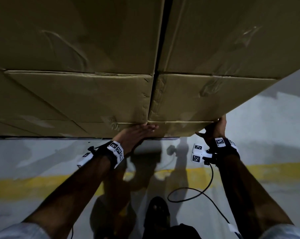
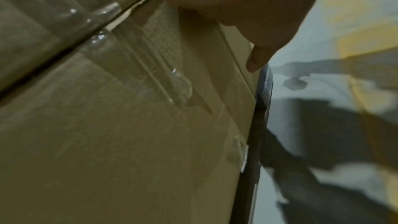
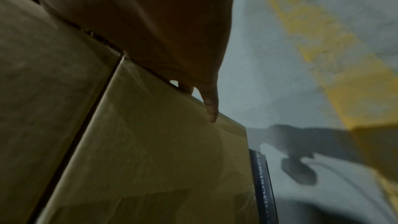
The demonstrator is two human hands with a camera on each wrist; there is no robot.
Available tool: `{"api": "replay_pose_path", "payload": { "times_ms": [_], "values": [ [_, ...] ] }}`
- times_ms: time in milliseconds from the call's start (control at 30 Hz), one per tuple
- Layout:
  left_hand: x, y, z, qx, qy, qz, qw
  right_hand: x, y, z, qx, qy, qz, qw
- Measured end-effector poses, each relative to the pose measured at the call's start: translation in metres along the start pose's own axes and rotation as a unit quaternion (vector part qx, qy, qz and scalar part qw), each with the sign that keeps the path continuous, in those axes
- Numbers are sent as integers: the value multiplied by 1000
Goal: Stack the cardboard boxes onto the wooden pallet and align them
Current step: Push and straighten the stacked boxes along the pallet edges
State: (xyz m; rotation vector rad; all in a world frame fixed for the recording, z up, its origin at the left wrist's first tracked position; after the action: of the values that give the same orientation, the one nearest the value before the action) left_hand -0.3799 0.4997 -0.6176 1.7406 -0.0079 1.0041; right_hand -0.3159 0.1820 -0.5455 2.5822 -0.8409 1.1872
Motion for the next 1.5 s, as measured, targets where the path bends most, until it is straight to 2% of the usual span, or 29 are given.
{"api": "replay_pose_path", "payload": {
  "times_ms": [167,300,433,533,600,667,800,900,967,1067,1267,1433,1500],
  "values": [
    [21,-2,0,-1,-98,130,987,-4,4,2,4,-2,-1,1000],
    [31,-9,1,11,-117,167,979,-6,4,5,7,-5,-1,1000],
    [23,-6,-2,31,-94,119,988,-6,4,3,9,-8,-5,1000],
    [13,9,-6,-14,-39,-2,999,-4,1,-2,-13,-6,-12,1000],
    [15,15,-3,-47,-11,-98,994,-4,-1,-5,-26,-6,-17,999],
    [16,16,-5,-47,7,-137,989,-2,-1,-10,-30,-10,-13,999],
    [32,22,-21,-52,16,-70,996,16,0,-17,-10,19,13,1000],
    [46,18,-31,-39,-24,37,998,29,0,-19,13,48,40,998],
    [51,14,-31,-35,-37,63,997,31,0,-19,12,57,42,997],
    [51,10,-29,-40,-27,40,998,30,-1,-19,13,61,36,997],
    [65,13,-30,-6,-59,19,998,29,0,-18,25,61,36,997],
    [58,28,-31,55,-30,2,998,34,3,-24,19,46,-6,999],
    [51,46,-32,54,-2,-62,997,44,7,-37,18,31,-44,998]
  ]
}}
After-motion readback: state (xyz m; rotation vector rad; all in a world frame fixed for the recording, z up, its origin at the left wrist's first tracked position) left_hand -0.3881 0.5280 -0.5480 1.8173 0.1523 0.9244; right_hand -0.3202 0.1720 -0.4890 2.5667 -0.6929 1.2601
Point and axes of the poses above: each hand's wrist, its own z-axis towards the middle knuckle, its own y-axis out of the back of the hand, x = y × z, the point moved 1 cm from there along z, towards the middle knuckle, and after that the axes turned 7 degrees about -x, right-handed, at the moved point
